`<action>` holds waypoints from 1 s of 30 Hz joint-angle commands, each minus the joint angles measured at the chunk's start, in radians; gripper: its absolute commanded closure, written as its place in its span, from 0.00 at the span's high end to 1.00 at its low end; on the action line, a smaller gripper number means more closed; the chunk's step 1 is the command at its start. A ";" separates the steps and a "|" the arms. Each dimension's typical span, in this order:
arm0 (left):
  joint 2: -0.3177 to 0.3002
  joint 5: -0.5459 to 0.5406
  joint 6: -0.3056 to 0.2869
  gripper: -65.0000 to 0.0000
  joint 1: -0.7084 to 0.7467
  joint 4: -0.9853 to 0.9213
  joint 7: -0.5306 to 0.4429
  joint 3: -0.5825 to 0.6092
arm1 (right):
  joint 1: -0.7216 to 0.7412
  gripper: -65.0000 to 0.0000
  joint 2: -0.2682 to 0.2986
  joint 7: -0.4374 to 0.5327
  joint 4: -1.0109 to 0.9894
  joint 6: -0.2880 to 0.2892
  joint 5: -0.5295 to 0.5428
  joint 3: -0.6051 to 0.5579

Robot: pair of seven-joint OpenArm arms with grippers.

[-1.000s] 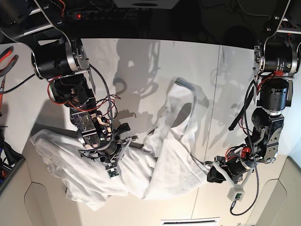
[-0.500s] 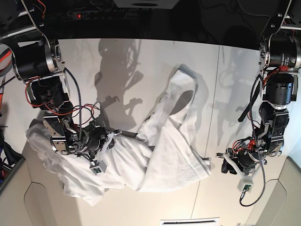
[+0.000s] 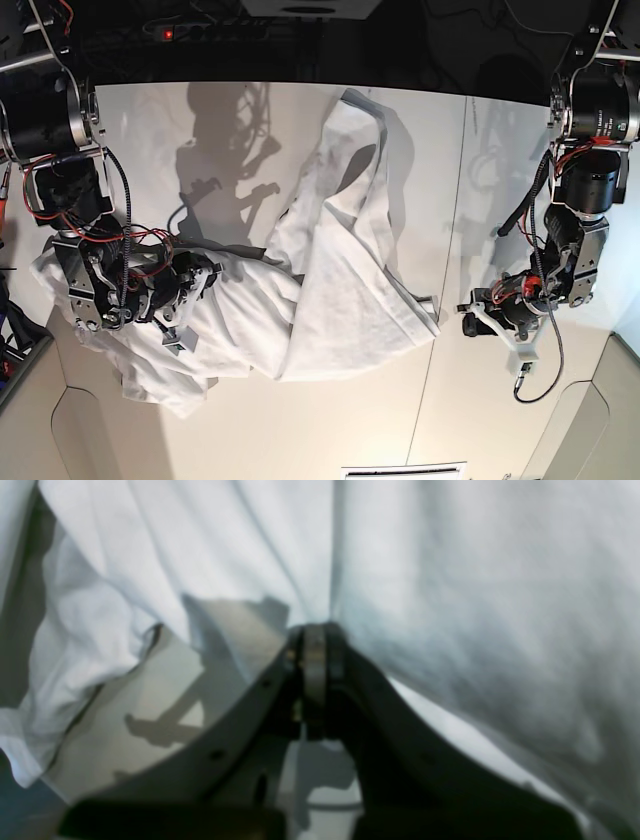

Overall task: Layout the t-shirt on the table in an organized manner, then fold the t-shirt properly
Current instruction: 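Regrasp the shirt edges with both grippers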

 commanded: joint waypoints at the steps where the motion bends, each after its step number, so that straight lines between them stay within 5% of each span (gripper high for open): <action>1: 0.000 -0.028 -0.004 0.46 -0.029 -0.002 -0.017 -0.006 | 0.021 0.00 0.008 -0.017 0.012 -0.002 0.004 -0.001; 11: 0.094 -0.105 -0.074 0.46 -0.037 -0.022 0.005 -0.113 | 0.021 0.00 0.008 -0.017 0.012 0.016 0.029 -0.001; 30: 0.163 -0.071 -0.059 0.46 -0.037 -0.024 -0.025 -0.135 | 0.021 0.00 0.008 -0.017 0.012 0.016 0.050 -0.001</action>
